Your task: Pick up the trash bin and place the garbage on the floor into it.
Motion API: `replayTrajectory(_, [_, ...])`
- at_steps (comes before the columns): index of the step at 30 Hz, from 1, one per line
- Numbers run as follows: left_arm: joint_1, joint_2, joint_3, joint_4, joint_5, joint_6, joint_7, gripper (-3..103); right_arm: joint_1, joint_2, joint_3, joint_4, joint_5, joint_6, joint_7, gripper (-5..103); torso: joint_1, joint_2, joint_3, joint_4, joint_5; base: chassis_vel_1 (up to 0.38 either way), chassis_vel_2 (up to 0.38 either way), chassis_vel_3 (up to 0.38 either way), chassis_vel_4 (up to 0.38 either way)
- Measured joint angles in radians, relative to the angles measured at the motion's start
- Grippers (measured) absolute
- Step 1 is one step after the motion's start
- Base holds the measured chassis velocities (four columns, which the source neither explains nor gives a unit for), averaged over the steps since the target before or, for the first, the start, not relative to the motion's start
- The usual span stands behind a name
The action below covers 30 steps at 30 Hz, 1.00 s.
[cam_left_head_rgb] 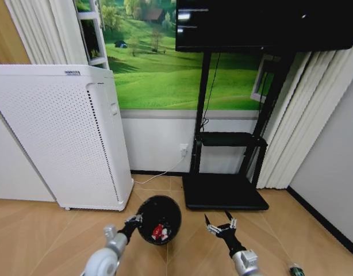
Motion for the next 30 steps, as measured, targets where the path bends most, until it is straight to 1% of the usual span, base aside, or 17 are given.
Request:
replayTrajectory(2, [0.025, -0.014, -0.044, -0.018, -0.005, 0.0, -0.003, 7, -0.001, 0.005, 0.001, -0.006, 0.0, -0.001, 0.0, 100, 0.0, 0.0, 0.0, 0.0, -0.0001, -0.029, -0.022, 0.022, 0.035])
replayTrajectory(3, [0.041, -0.022, -0.07, -0.028, -0.008, 0.0, -0.004, 7, -0.001, 0.011, 0.003, -0.024, -0.004, -0.001, 0.0, 100, 0.0, 0.0, 0.0, -0.0005, -0.0001, -0.098, -0.102, 0.069, 0.125])
replayTrajectory(6, [0.062, -0.033, -0.104, -0.04, -0.009, -0.001, -0.004, 7, -0.005, 0.021, 0.009, -0.048, -0.009, 0.005, 0.001, 100, 0.0, 0.0, 0.0, -0.0004, 0.0, -0.106, -0.147, 0.099, 0.138])
replayTrajectory(9, [0.075, -0.038, -0.123, -0.049, -0.013, -0.001, -0.004, 7, -0.009, 0.025, 0.013, -0.061, -0.014, 0.01, 0.005, 100, 0.0, 0.0, 0.0, -0.0004, 0.0004, -0.126, -0.208, 0.13, 0.202])
replayTrajectory(15, [0.085, -0.043, -0.136, -0.058, -0.018, -0.001, -0.003, 7, -0.01, 0.034, 0.016, -0.074, -0.024, 0.016, 0.011, 100, 0.0, 0.0, 0.0, -0.0003, -0.0004, -0.175, -0.252, 0.154, 0.255])
replayTrajectory(18, [0.095, -0.05, -0.149, -0.065, -0.018, -0.001, -0.003, 7, -0.007, 0.045, 0.019, -0.116, -0.039, 0.021, 0.021, 100, 0.0, 0.0, 0.0, -0.0004, 0.0003, -0.2, -0.301, 0.185, 0.285])
replayTrajectory(19, [0.101, -0.053, -0.153, -0.071, -0.019, -0.001, -0.002, 7, 0.003, 0.047, 0.02, -0.154, -0.049, 0.028, 0.033, 100, 0.0, 0.0, 0.0, -0.0006, -0.0001, -0.207, -0.27, 0.226, 0.305])
replayTrajectory(20, [0.109, -0.057, -0.165, -0.081, -0.02, -0.001, -0.002, 7, 0.025, 0.047, 0.025, -0.216, -0.06, 0.029, 0.072, 100, 0.0, 0.0, 0.0, -0.0002, 0.0009, -0.226, -0.27, 0.235, 0.284])
replayTrajectory(21, [0.109, -0.057, -0.165, -0.081, -0.02, -0.001, -0.002, 7, 0.025, 0.047, 0.025, -0.216, -0.06, 0.029, 0.072, 100, 0.0, 0.0, 0.0, -0.0002, 0.0009, -0.226, -0.27, 0.235, 0.284])
replayTrajectory(22, [0.115, -0.061, -0.173, -0.088, -0.023, -0.001, -0.002, 7, 0.049, 0.044, 0.031, -0.27, -0.064, 0.018, 0.098, 100, 0.0, 0.0, 0.0, -0.0003, 0.0001, -0.219, -0.24, 0.235, 0.207])
replayTrajectory(23, [0.115, -0.061, -0.173, -0.088, -0.023, -0.001, -0.002, 7, 0.049, 0.044, 0.031, -0.27, -0.064, 0.018, 0.098, 100, 0.0, 0.0, 0.0, -0.0003, 0.0001, -0.219, -0.24, 0.235, 0.207])
replayTrajectory(25, [0.124, -0.071, -0.187, -0.098, -0.028, 0.0, -0.005, 7, 0.099, 0.037, 0.033, -0.372, -0.068, -0.007, 0.127, 100, 0.0, 0.0, 0.0, -0.0007, 0.0011, -0.185, -0.157, 0.157, 0.156])
replayTrajectory(26, [0.126, -0.073, -0.189, -0.1, -0.03, 0.0, -0.017, 7, 0.119, 0.034, 0.033, -0.408, -0.065, -0.021, 0.134, 100, 0.0, 0.0, 0.0, 0.0001, 0.0005, -0.026, -0.072, 0.124, 0.02])
replayTrajectory(27, [0.126, -0.073, -0.189, -0.1, -0.03, 0.0, -0.017, 7, 0.119, 0.034, 0.033, -0.408, -0.065, -0.021, 0.134, 100, 0.0, 0.0, 0.0, 0.0001, 0.0005, -0.026, -0.072, 0.124, 0.02])
replayTrajectory(28, [0.128, -0.073, -0.189, -0.101, -0.033, 0.001, -0.032, 7, 0.129, 0.033, 0.034, -0.429, -0.061, -0.033, 0.139, 100, 0.0, 0.0, 0.0, 0.0003, 0.0002, -0.026, -0.072, 0.048, 0.02])
replayTrajectory(29, [0.129, -0.067, -0.187, -0.101, -0.048, 0.007, -0.067, 7, 0.142, 0.035, 0.044, -0.479, -0.05, -0.066, 0.152, 100, 0.0, 0.0, 0.0, 0.0003, 0.0002, 0.0, 0.0, 0.0, 0.0])
replayTrajectory(30, [0.127, -0.06, -0.186, -0.098, -0.056, 0.01, -0.079, 7, 0.142, 0.041, 0.057, -0.504, -0.045, -0.082, 0.156, 100, 0.0, 0.0, 0.0, 0.0001, 0.0002, 0.057, 0.057, -0.008, -0.02])
